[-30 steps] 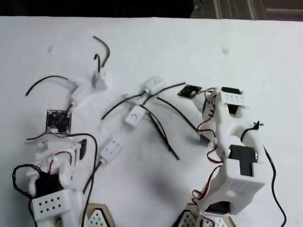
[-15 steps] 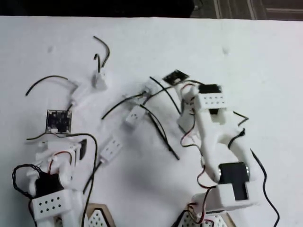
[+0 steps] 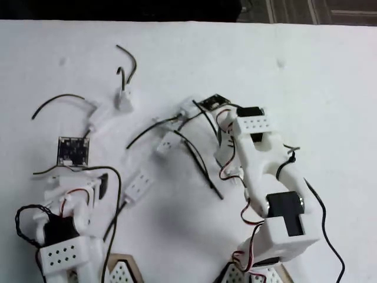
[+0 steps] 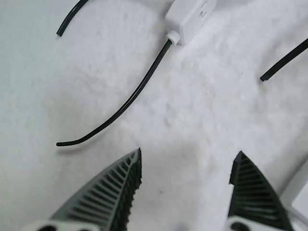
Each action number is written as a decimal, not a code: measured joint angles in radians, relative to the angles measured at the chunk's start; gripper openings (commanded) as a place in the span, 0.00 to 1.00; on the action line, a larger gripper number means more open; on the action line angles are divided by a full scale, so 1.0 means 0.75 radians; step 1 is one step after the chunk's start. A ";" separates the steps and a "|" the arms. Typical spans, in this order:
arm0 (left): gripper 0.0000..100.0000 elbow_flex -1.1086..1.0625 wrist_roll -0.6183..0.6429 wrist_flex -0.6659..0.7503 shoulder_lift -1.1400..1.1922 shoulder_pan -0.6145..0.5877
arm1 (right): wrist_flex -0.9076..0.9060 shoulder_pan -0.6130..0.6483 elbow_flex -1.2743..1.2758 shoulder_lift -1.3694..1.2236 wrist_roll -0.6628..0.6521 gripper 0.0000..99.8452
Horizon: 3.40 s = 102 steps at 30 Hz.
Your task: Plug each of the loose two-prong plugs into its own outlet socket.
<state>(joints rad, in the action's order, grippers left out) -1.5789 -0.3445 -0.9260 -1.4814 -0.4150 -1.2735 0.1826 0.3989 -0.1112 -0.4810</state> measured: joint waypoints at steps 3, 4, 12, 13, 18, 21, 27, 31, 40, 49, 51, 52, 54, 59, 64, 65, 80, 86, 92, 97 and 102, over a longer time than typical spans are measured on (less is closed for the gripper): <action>0.29 0.000 0.000 0.000 0.000 0.000 | 0.068 -0.010 0.000 -0.014 0.000 0.11; 0.29 0.000 0.000 0.000 0.000 0.000 | 0.092 -0.023 0.000 -0.014 0.000 0.11; 0.29 -0.002 0.000 0.000 0.000 0.000 | 0.119 -0.045 -0.002 -0.059 0.000 0.11; 0.29 -0.002 0.000 0.000 0.000 0.000 | 0.119 -0.043 -0.004 -0.078 0.002 0.11; 0.29 -0.002 0.000 0.000 0.000 0.000 | 0.078 -0.051 -0.035 -0.115 0.004 0.11; 0.29 -0.002 0.000 0.000 0.000 0.000 | 0.020 -0.051 -0.051 -0.127 0.006 0.11; 0.29 -0.002 0.000 0.000 0.000 0.000 | 0.000 -0.049 -0.059 -0.137 0.006 0.11; 0.29 -0.002 0.000 0.000 0.000 0.000 | -0.041 0.014 -0.055 -0.170 0.023 0.11; 0.29 -0.004 0.000 0.000 -0.008 0.000 | -0.108 0.106 -0.110 -0.282 0.139 0.02; 0.29 -0.004 0.000 0.000 -0.016 0.000 | -0.407 0.119 -0.307 -0.293 0.143 0.17; 0.29 -0.004 0.000 0.000 -0.016 0.000 | -0.477 0.119 -0.364 -0.293 0.143 0.18; 0.29 -0.004 0.000 0.000 -0.016 0.000 | -0.509 0.117 -0.389 -0.293 0.143 0.18; 0.29 -0.004 0.000 0.000 -0.016 0.000 | -0.544 0.117 -0.417 -0.293 0.143 0.18; 0.29 -0.004 0.000 0.000 -0.016 0.000 | -0.556 0.098 -0.430 -0.311 0.143 0.18; 0.29 -0.004 0.000 0.000 -0.016 0.000 | -0.538 0.045 -0.397 -0.309 0.143 0.18; 0.29 -0.004 0.000 0.000 -0.016 0.000 | -0.520 0.035 -0.376 -0.309 0.143 0.18; 0.29 -0.004 0.000 0.000 -0.016 0.000 | -0.276 0.158 -0.127 -0.301 0.168 0.18; 0.29 -0.004 0.000 0.000 -0.016 0.000 | -0.272 0.196 -0.123 -0.301 0.241 0.09; 0.29 -0.004 0.000 0.000 -0.016 0.000 | -0.272 0.196 -0.121 -0.303 0.250 0.02; 0.29 -0.004 0.000 0.000 -0.016 0.000 | -0.272 0.196 -0.121 -0.305 0.250 0.02; 0.29 -0.004 0.000 0.000 -0.016 0.000 | -0.280 0.186 -0.147 -0.307 0.245 0.02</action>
<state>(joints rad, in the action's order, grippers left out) -1.5819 -0.3445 -0.9260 -1.4937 -0.4150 -1.4837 0.3222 0.2885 -0.3414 -0.2969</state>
